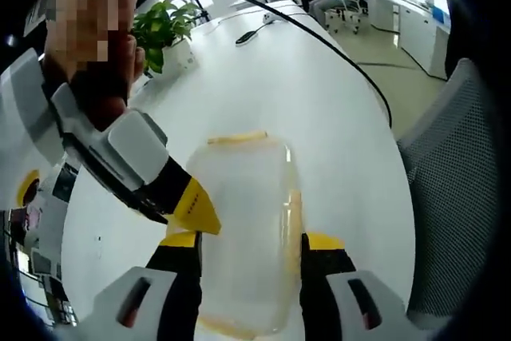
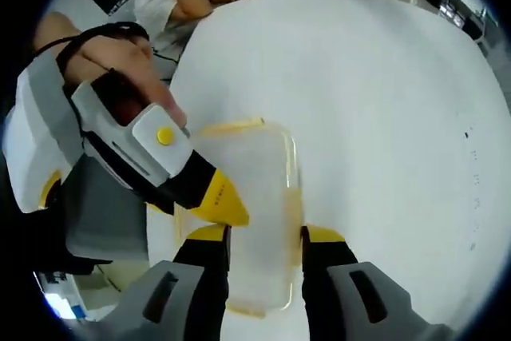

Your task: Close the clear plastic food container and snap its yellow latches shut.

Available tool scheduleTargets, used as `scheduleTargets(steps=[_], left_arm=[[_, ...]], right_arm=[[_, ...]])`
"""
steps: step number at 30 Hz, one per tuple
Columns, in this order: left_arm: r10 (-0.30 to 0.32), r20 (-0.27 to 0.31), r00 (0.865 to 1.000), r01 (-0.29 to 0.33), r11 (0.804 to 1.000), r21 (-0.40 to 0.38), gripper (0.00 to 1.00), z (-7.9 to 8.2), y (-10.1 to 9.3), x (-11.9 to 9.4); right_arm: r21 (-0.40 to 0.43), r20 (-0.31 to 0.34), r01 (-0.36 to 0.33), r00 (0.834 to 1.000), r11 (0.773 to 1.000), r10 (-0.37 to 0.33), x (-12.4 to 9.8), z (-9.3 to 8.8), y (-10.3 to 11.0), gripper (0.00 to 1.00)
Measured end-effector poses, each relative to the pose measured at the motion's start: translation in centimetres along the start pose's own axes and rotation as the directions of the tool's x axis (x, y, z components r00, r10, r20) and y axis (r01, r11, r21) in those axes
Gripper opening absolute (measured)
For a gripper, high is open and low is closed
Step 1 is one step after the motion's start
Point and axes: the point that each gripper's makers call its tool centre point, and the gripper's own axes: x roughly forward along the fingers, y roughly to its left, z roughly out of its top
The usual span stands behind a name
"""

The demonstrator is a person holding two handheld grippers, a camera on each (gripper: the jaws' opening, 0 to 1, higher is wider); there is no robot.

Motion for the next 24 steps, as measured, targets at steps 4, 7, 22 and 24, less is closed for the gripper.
scheduleTargets(steps=[4, 7, 22, 24], left_arm=[[-0.029, 0.008, 1.0, 0.029, 0.999, -0.034, 0.44, 0.1, 0.2, -0.1], [-0.051, 0.01, 0.999, 0.051, 0.998, -0.046, 0.46, 0.2, 0.0, -0.2], [-0.118, 0.014, 0.993, 0.119, 0.989, -0.088, 0.63, 0.8, -1.6, -0.8], [-0.121, 0.013, 0.993, 0.121, 0.988, -0.099, 0.69, 0.7, -1.6, -0.9]], right_arm=[[-0.033, 0.007, 0.038, 0.999, 0.999, -0.037, -0.1, 0.2, 0.1, 0.32], [-0.056, 0.014, 0.083, 0.997, 0.995, -0.082, -0.2, 0.2, 0.0, 0.32], [-0.026, 0.139, 0.199, 0.971, 0.98, -0.194, -0.8, 0.2, -0.6, 0.38], [-0.027, 0.173, 0.246, 0.956, 0.969, -0.238, -1.2, 0.3, -1.1, 0.45]])
